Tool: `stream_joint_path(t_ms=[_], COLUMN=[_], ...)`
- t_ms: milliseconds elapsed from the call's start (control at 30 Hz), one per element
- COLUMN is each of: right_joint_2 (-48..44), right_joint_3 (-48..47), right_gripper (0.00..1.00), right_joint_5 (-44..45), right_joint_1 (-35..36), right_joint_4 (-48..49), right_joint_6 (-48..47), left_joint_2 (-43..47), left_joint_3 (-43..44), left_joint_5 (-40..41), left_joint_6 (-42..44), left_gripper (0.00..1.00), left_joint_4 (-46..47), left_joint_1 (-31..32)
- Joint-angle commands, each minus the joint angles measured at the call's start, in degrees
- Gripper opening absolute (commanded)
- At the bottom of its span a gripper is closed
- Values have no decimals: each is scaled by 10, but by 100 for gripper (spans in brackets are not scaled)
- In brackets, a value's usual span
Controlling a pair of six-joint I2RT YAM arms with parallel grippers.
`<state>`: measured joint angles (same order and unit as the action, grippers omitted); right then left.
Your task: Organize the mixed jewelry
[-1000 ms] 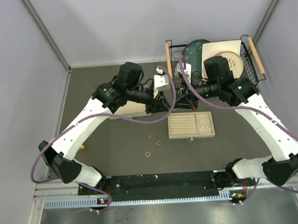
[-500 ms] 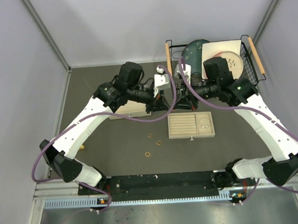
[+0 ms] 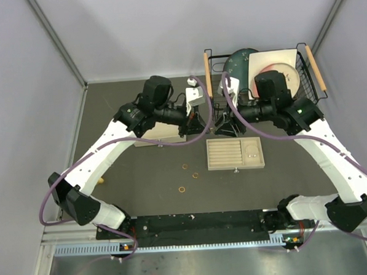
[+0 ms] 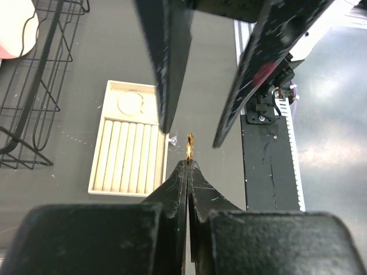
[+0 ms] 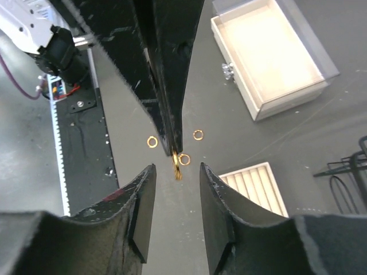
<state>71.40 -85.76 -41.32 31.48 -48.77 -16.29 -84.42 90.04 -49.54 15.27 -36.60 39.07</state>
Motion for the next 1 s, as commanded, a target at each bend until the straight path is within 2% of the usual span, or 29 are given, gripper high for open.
stream_joint_path(t_ms=[0, 133, 333, 367, 567, 967], right_joint_2=[-35, -45, -49, -50, -50, -45], right_joint_3=[-6, -15, 0, 3, 11, 23], right_gripper=[39, 44, 44, 44, 43, 36], right_joint_5=[40, 57, 66, 65, 43, 14], right_joint_1=[8, 8, 8, 8, 7, 8], right_joint_4=[30, 33, 67, 75, 111, 131], right_joint_6=[5, 9, 26, 28, 47, 68], left_joint_2=[45, 58, 67, 69, 73, 76], left_joint_3=[-23, -53, -86, -91, -109, -123], left_joint_5=[-33, -44, -93, -96, -103, -93], left_joint_6=[-46, -76, -156, -189, -263, -312], left_gripper=[0, 0, 0, 0, 0, 0], left_joint_4=[91, 131, 225, 239, 297, 345], left_joint_1=[-24, -40, -57, -58, -58, -60])
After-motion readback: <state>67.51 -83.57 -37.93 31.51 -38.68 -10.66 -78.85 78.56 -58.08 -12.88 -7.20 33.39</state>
